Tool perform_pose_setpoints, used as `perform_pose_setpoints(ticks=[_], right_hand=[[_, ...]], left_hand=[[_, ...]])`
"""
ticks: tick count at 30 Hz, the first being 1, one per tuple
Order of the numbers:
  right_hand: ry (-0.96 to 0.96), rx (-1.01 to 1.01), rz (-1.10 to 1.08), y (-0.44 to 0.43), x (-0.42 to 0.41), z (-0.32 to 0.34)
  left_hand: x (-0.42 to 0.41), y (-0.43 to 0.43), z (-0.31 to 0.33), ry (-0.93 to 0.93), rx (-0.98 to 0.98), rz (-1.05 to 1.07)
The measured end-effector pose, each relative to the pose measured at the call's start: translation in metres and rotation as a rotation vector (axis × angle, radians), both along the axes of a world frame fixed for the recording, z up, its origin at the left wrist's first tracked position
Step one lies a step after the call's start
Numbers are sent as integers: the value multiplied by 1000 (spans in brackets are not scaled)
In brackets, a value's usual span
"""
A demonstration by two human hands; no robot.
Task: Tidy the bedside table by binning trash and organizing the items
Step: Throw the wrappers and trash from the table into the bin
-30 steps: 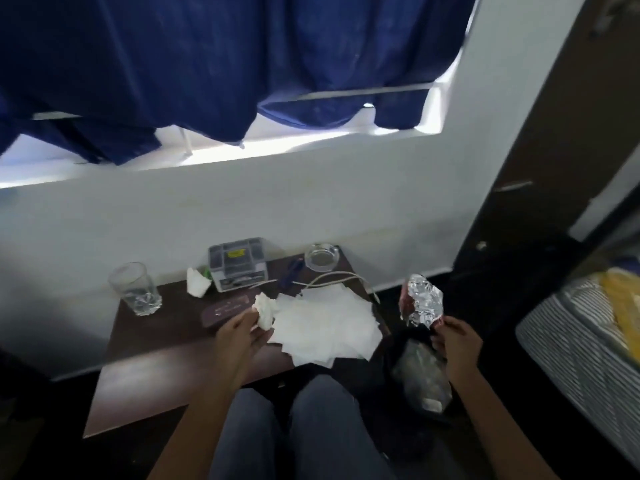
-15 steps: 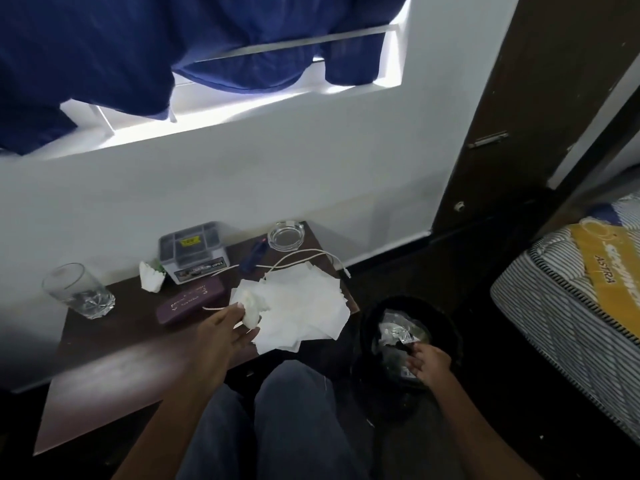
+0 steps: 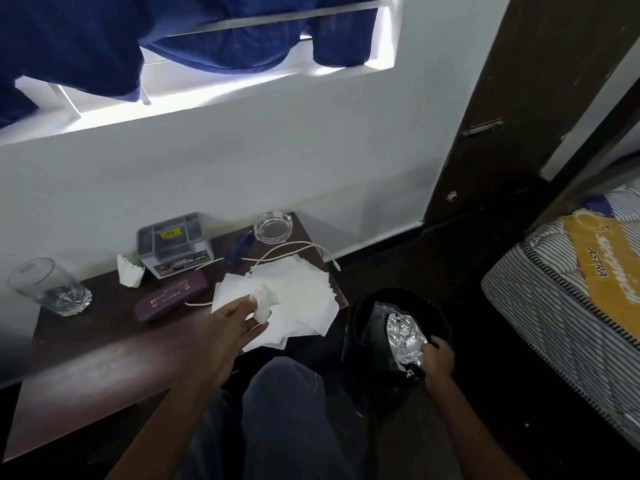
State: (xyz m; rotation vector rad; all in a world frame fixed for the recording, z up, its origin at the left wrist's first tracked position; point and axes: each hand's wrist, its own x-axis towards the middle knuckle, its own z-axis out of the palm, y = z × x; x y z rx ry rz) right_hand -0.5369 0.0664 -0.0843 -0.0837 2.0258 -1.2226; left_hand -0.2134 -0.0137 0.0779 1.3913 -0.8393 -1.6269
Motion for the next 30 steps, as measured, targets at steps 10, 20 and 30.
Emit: perform_pose_setpoints(ticks=[10,20,30], right_hand=[[83,-537,914,-61,117,139],[584,-294,393,-44,80,85],[397,123,448,-25,-12,31]], left_hand=[[-65,-10,-10,-311,-119,-171],[-68,-6,-1,-259,36,-439],[-5,-23,-1,-229,44,-300]])
